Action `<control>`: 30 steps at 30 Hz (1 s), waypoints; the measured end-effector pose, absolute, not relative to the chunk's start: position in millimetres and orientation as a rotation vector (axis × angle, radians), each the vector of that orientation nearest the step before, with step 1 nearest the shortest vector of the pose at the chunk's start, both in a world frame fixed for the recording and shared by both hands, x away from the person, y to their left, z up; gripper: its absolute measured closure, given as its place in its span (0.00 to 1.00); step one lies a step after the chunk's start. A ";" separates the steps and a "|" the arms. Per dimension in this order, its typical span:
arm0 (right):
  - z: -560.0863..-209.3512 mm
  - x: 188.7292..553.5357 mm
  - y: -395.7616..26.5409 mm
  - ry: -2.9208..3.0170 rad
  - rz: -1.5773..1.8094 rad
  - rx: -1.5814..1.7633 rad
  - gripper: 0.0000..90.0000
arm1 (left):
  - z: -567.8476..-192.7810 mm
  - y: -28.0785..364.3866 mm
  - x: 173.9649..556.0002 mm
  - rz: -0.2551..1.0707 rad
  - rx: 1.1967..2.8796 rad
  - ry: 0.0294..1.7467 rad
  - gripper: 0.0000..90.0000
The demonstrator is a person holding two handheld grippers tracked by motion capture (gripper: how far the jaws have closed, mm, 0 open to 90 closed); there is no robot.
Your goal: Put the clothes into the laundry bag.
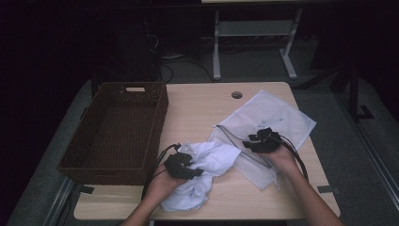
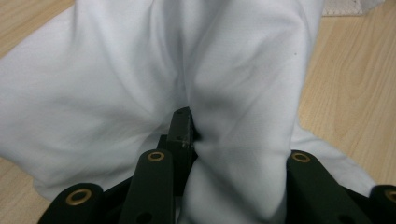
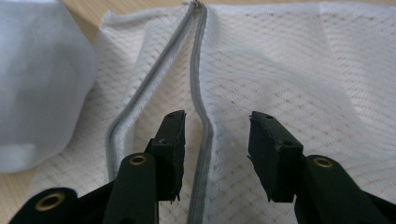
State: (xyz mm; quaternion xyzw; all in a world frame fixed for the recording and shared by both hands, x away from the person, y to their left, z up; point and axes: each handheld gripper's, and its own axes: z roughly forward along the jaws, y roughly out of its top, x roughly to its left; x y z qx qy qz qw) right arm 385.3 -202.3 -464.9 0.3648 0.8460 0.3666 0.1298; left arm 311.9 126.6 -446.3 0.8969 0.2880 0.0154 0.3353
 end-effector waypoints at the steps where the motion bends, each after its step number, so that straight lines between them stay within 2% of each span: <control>1: -465.7 384.9 -203.2 2.462 1.064 1.059 0.62 | -446.3 126.6 311.9 0.040 2.340 0.751 0.74; 7: -467.7 382.7 -206.5 2.479 1.040 1.067 0.66 | -446.3 126.7 312.0 0.039 2.340 0.750 0.74; 16: -466.1 384.2 -206.3 2.477 1.051 1.098 0.89 | -446.4 126.8 312.3 0.038 2.340 0.750 0.74; 23: -456.5 381.8 -207.1 2.416 1.077 1.085 0.96 | -446.4 126.8 312.4 0.037 2.341 0.750 0.74; 30: -440.4 377.5 -211.7 2.352 1.130 1.074 0.97 | -446.3 126.7 312.6 0.035 2.341 0.751 0.75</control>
